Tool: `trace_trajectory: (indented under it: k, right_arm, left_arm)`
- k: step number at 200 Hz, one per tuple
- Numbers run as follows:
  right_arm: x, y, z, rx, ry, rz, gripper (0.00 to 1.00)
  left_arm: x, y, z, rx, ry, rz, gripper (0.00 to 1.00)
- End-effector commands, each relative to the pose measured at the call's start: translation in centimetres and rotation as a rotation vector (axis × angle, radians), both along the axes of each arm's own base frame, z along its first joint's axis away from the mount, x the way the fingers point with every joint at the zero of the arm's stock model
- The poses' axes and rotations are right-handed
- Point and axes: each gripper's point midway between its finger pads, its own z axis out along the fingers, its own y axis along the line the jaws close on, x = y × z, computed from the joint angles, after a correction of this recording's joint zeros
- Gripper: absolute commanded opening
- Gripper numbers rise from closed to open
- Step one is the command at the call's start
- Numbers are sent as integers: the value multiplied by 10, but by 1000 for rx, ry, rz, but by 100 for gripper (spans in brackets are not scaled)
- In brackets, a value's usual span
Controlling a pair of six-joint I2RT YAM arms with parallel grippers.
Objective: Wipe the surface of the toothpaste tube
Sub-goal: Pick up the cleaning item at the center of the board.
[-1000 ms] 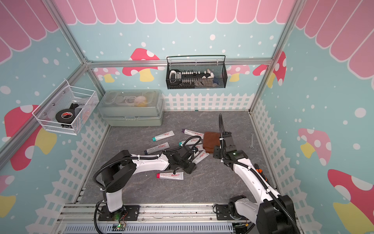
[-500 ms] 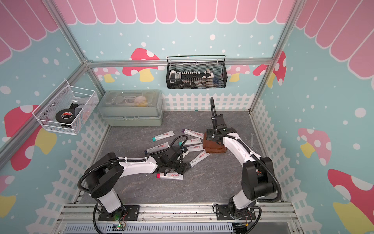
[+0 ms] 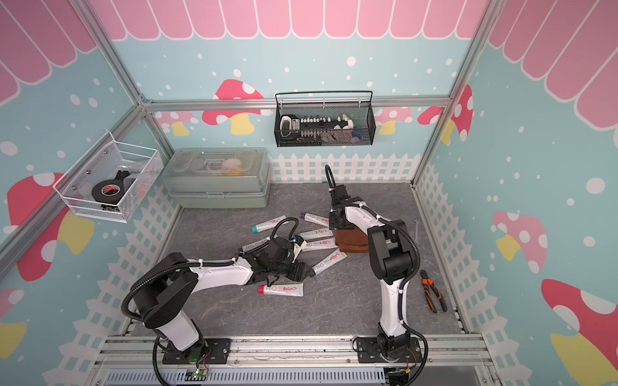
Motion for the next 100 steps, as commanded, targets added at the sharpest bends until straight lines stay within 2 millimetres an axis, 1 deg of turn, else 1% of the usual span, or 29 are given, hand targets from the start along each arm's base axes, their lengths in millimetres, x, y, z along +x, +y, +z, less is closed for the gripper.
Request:
trace_trajectory:
  k: [1, 32, 50, 61, 79, 96, 100]
  right_arm:
    - [-4, -7, -11, -70, 47, 5, 58]
    - [-10, -14, -38, -123, 105, 2, 52]
    - [-17, -19, -47, -142, 123, -10, 42]
    - [-22, -21, -48, -136, 113, -19, 40]
    - [-28, -25, -43, -111, 83, -38, 28]
    - [-32, -27, -38, -85, 59, -48, 21]
    - [-32, -28, -37, -78, 57, -51, 18]
  left_arm:
    - [1, -6, 0, -25, 9, -2, 64]
    - [2, -7, -3, -24, 17, -2, 64]
    - [2, -8, -4, -27, 19, -4, 64]
    - [3, -9, -4, -32, 20, -4, 64]
    - [3, -12, -4, -40, 25, -10, 64]
    - [1, -16, -4, -43, 24, -23, 64]
    - [1, -16, -4, -43, 25, -25, 64]
